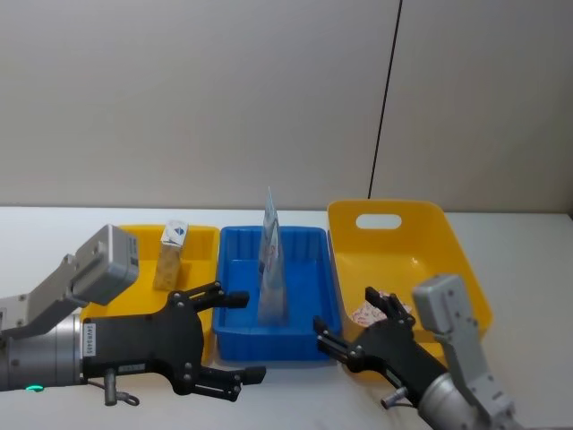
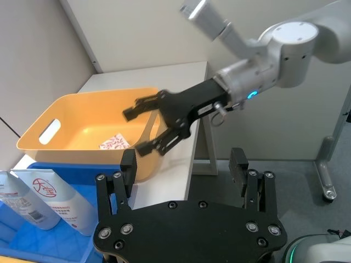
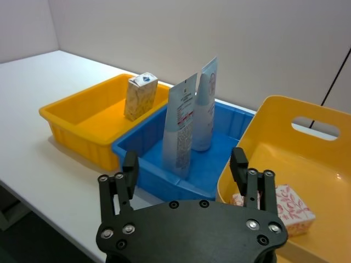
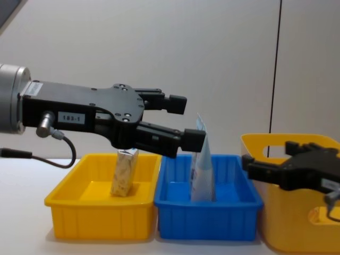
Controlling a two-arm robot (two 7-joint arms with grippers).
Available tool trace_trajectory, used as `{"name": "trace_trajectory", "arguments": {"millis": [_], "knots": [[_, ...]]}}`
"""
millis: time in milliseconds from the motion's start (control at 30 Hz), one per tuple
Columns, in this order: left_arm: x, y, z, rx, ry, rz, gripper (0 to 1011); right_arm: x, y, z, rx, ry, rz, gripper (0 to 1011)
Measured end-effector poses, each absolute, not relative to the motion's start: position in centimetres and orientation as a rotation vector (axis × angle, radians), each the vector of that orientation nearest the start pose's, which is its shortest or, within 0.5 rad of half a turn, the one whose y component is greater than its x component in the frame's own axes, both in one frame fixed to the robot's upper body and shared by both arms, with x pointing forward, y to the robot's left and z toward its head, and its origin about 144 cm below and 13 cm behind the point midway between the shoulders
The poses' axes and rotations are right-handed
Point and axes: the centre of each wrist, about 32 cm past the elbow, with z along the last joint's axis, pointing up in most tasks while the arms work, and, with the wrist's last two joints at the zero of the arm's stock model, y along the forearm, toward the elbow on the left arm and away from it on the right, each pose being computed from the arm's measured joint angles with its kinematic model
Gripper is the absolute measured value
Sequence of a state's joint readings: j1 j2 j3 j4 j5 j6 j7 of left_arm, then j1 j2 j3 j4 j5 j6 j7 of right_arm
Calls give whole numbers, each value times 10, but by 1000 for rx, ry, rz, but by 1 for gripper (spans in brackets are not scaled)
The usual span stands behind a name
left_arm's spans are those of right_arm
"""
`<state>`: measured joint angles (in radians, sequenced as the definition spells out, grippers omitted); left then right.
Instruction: Bimanual collaborative sorting of washing and personal care products
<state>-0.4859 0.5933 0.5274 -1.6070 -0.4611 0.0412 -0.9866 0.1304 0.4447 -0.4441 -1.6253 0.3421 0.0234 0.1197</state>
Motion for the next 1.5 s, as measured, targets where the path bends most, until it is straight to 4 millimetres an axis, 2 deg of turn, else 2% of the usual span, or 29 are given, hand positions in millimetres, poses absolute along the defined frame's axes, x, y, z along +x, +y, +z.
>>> {"name": "trace_trajectory", "arguments": {"millis": [733,1067,1500], "knots": [[537,251,1281,170,-259,154,1001,551,-183,1146,-146,-61,-946,1004],[537,251,1281,170,-259,154,1001,576,-170,1140,-152,-61,-931,1004],[537,251,1281,170,-259,154,1001,592,-157,1137,-152,-58,-932,1004]]}}
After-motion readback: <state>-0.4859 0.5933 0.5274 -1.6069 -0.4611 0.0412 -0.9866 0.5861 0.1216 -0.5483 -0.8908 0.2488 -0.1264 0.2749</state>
